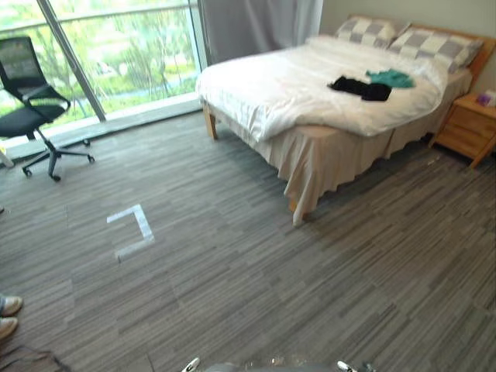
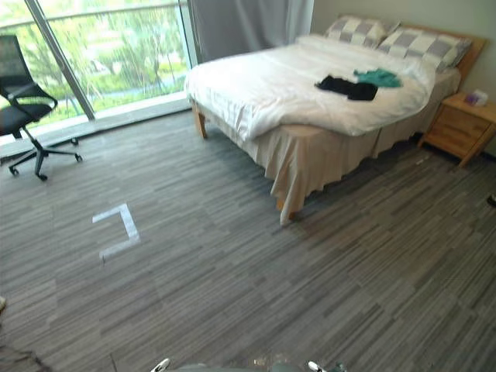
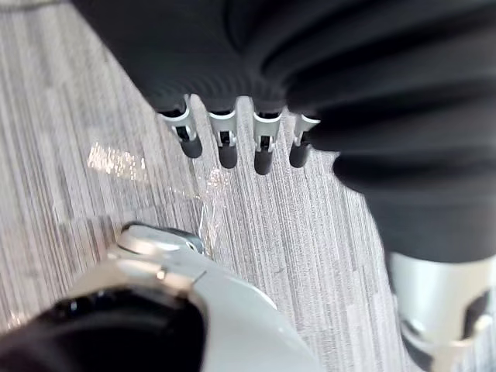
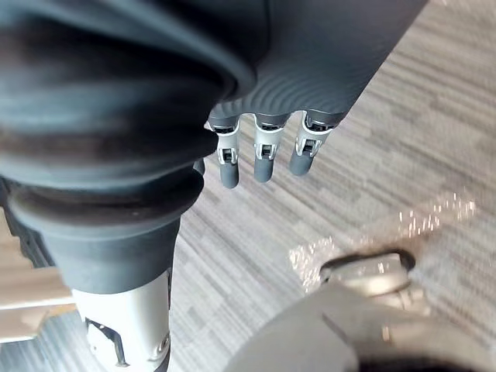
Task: Tidy the bed and pick cloth on bed and put in laundry
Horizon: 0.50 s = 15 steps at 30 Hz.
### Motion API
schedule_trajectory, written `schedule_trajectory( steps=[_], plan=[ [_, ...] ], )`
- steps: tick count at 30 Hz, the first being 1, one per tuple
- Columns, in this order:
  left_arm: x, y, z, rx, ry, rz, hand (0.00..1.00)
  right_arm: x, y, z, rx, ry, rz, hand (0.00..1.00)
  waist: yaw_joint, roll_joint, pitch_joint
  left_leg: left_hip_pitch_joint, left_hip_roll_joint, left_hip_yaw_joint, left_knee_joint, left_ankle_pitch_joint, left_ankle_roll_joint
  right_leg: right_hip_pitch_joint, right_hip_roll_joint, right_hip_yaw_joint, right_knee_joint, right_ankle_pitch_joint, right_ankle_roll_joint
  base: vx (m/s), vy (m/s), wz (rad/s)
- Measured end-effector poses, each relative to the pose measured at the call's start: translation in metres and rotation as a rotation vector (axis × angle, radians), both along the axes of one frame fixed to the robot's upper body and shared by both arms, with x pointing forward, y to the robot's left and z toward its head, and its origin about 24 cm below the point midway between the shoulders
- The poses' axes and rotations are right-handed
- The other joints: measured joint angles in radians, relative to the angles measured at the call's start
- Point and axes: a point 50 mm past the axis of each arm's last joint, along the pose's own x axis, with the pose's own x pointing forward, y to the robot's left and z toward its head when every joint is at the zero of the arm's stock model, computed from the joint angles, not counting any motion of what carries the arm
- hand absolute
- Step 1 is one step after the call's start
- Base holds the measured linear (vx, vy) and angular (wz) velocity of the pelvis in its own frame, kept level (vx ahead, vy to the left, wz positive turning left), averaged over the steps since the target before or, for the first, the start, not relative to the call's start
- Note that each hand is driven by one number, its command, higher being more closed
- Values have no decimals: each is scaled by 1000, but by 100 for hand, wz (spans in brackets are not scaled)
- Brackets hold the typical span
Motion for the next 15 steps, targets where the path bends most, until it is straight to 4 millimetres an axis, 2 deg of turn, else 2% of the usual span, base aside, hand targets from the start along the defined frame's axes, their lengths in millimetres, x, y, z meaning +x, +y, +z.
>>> schedule_trajectory(
  steps=[1, 2, 5, 9, 15],
  plan=[
    [-1, -1, -1, -7, 3, 2, 0, 0, 0, 0, 2, -3, -16, 0, -3, 13, 6, 11, -1, 8, -31, 11, -4, 4, -1, 0, -20, 16, -4, 34, 13, -2],
    [-1, -1, -1, -11, 5, 6, 0, 0, -1, 0, 1, -6, -17, 0, -7, 5, 3, 20, -1, 8, -43, 19, -6, 16, 0, -2, -33, 23, 1, 74, 23, -1],
    [-1, -3, -1, -22, -5, 2, 0, 1, -1, 0, -1, -11, -16, 0, -11, 11, 7, 58, 0, 8, -88, 53, -9, 49, 4, -9, -66, 29, 2, 107, 19, 2],
    [4, -3, -1, -13, -22, -43, 0, -1, -1, -1, 5, 8, -23, 0, -11, 9, 9, 79, -1, 6, -111, 80, 21, 70, 7, -20, -100, 37, -9, 140, 11, 5],
    [14, 0, 0, 3, -25, -135, 0, 7, 1, -2, 12, -3, -26, 0, -11, 6, 47, 110, 1, 7, -125, 75, 14, 103, 11, -23, -122, 37, -9, 86, -11, -1]
  ],
)
